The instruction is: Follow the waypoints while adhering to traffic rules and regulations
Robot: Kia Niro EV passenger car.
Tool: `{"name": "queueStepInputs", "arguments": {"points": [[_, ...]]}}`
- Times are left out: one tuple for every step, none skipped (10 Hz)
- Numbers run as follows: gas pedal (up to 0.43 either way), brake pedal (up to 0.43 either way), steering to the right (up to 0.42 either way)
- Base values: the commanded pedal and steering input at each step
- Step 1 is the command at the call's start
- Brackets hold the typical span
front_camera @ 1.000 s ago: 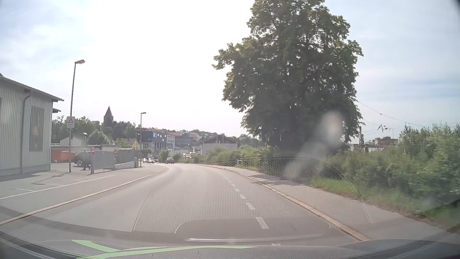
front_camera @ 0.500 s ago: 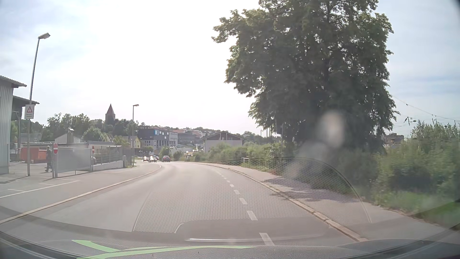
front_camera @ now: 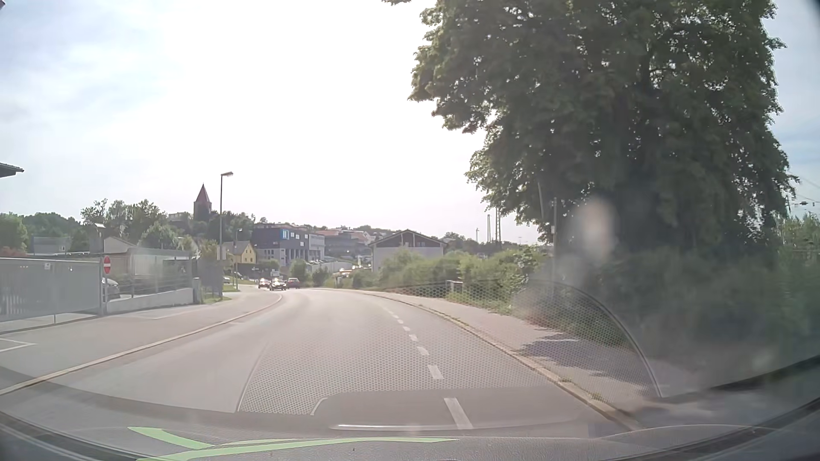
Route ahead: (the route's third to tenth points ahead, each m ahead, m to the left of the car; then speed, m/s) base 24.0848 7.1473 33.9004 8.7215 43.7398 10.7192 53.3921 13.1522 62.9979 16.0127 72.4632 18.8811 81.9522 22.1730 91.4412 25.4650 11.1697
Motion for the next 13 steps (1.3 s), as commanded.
{"name": "queueStepInputs", "arguments": {"points": [[0.028, 0.0, -0.029], [0.02, 0.0, -0.031], [0.02, 0.0, -0.031], [0.02, 0.0, -0.031], [0.008, 0.0, -0.03], [0.0, 0.0, -0.029], [0.0, 0.0, -0.027], [0.0, 0.0, -0.025], [0.0, 0.0, -0.023], [0.0, 0.0, -0.023], [0.0, 0.0, -0.023], [0.0, 0.0, -0.023], [0.0, 0.0, -0.023]]}}
